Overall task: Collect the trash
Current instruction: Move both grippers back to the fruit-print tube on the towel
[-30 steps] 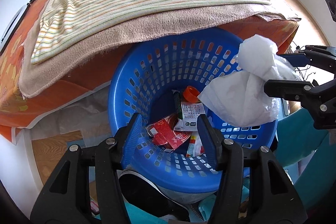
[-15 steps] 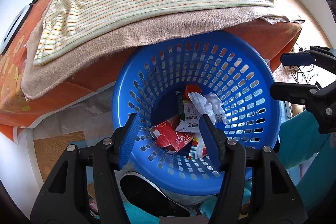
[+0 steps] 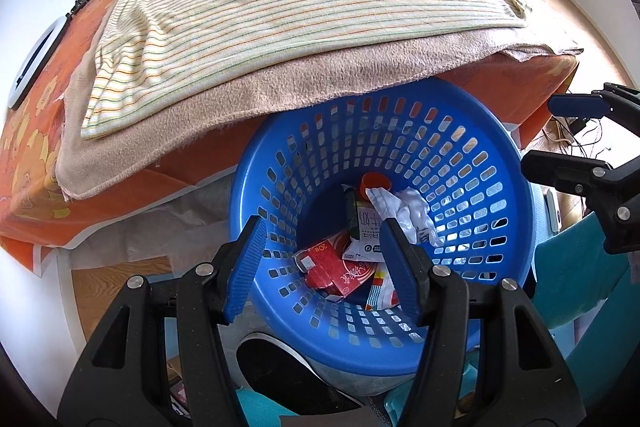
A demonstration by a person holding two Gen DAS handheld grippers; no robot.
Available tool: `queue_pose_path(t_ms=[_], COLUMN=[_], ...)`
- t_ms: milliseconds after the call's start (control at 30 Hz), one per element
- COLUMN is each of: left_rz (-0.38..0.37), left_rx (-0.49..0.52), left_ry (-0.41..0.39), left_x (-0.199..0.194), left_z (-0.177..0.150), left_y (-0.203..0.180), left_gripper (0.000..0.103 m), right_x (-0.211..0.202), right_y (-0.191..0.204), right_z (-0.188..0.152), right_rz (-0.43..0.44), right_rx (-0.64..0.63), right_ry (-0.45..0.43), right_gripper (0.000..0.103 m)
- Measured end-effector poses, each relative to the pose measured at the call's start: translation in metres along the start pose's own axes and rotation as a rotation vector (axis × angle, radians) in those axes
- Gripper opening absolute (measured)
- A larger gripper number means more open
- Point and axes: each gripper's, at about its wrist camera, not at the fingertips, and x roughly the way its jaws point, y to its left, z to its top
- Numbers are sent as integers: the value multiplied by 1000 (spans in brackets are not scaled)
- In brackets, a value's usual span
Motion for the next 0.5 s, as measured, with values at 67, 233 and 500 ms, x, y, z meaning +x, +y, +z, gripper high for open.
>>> queue_pose_path(t_ms=[67,233,500], left_rz=[-23,-55,-85], left_rx=[-6,-10,-42], left_ry=[-3,-18,-58], left_x=[-2,-11,-23], left_z=[3,13,43], left_y=[0,1,11], left_gripper=[61,61,61], right_x=[-2,-9,-23], right_y=[1,0,-11], right_z=[1,6,23], right_rz=[-10,-13,15], right_rx=[-5,-6,27], right_ry=[-9,-31,-75], right_gripper=[88,89,89])
